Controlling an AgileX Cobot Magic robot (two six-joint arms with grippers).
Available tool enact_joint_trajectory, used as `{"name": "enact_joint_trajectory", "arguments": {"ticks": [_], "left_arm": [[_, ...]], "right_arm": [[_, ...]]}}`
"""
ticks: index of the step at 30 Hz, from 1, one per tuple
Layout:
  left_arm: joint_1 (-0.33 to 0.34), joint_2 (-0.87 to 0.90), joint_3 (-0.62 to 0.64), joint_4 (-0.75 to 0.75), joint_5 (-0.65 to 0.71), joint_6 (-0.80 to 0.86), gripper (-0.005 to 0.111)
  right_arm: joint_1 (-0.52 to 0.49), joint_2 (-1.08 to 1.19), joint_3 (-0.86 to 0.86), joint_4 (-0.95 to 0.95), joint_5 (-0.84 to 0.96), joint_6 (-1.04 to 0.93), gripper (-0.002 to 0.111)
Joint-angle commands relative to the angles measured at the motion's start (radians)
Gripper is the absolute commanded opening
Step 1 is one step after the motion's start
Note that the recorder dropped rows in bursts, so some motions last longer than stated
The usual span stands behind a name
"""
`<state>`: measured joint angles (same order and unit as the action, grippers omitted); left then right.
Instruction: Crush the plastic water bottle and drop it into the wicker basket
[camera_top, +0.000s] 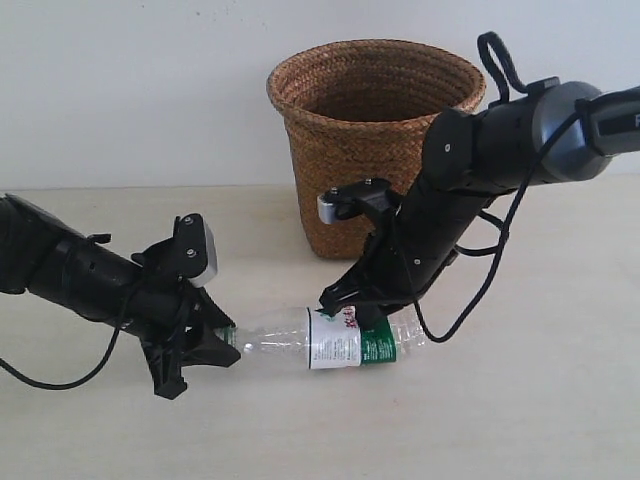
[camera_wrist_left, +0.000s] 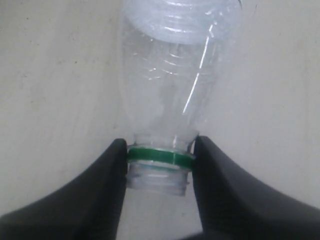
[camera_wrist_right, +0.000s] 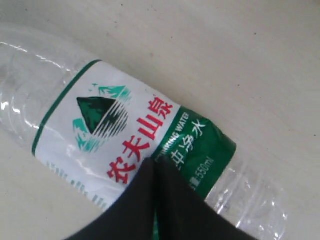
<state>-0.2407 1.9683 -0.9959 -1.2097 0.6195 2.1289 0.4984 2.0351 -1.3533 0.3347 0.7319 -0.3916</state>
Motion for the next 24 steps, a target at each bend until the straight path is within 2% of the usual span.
{"name": "enact_joint_trajectory", "arguments": {"ticks": [1, 13, 24], "left_arm": [[-0.003, -0.008, -0.004, -0.021, 0.035, 0.005, 0.004], [-0.003, -0.008, -0.004, -0.024, 0.035, 0.005, 0.004], [-0.003, -0.008, -0.004, -0.024, 0.035, 0.005, 0.004]], "right_arm": [[0.001, 0.117, 0.028, -0.037, 0.032, -0.029, 0.0], [0.001, 0.22, 0.024, -0.052, 0.008, -0.063, 0.0], [0.001, 0.267, -0.066, -0.057, 0.107, -0.063, 0.0]]}}
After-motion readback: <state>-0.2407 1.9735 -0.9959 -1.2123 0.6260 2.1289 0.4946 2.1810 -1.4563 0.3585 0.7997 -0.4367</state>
